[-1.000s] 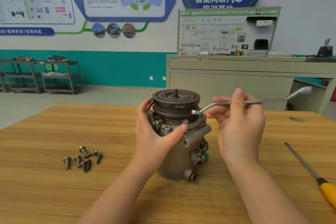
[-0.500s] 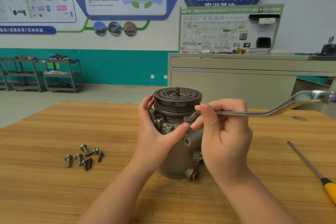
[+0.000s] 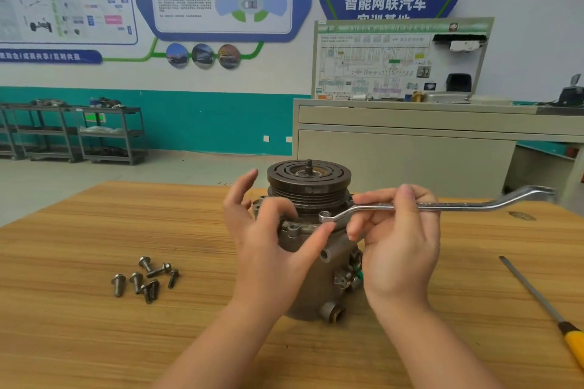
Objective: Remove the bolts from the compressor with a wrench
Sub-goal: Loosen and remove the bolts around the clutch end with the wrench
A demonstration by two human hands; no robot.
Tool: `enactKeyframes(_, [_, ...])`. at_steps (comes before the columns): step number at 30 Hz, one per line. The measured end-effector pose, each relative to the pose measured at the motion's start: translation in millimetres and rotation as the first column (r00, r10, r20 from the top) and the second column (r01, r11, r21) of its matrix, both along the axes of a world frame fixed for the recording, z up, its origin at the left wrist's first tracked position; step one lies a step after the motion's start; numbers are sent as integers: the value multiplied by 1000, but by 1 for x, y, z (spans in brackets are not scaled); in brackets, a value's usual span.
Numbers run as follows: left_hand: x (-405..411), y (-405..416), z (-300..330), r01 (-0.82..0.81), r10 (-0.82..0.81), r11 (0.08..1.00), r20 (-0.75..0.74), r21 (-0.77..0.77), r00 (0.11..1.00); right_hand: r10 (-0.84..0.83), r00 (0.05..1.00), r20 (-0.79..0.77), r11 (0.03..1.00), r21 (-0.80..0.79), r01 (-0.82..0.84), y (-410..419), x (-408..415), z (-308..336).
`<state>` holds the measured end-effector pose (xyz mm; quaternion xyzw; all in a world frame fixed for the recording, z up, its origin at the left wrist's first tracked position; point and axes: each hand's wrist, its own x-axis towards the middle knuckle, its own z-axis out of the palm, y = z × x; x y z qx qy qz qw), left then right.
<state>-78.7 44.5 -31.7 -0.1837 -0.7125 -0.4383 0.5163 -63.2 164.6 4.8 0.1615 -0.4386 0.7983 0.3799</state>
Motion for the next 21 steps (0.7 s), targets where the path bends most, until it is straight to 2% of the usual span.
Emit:
enactKeyframes(2, [1, 4, -1, -39, 39, 999, -15, -32, 999, 157, 983, 97, 980, -135, -143, 6, -4, 3])
enactKeyframes(5, [2, 7, 1, -101, 96, 992, -57, -82, 994, 272, 955, 117, 944, -225, -241, 8, -6, 7])
enactKeyframes(9, [4, 12, 2, -123, 111, 987, -120, -102, 987, 267, 959, 91, 951, -184, -248, 8, -2, 8])
enactKeyframes(14, [7, 14, 0, 0, 0, 999, 11, -37, 1000, 235, 968, 85, 963, -156, -220, 7, 0, 9])
enactKeyframes(21, [6, 16, 3, -4, 4, 1000, 52, 13, 999, 327, 936, 132, 928, -231, -292, 9, -5, 10])
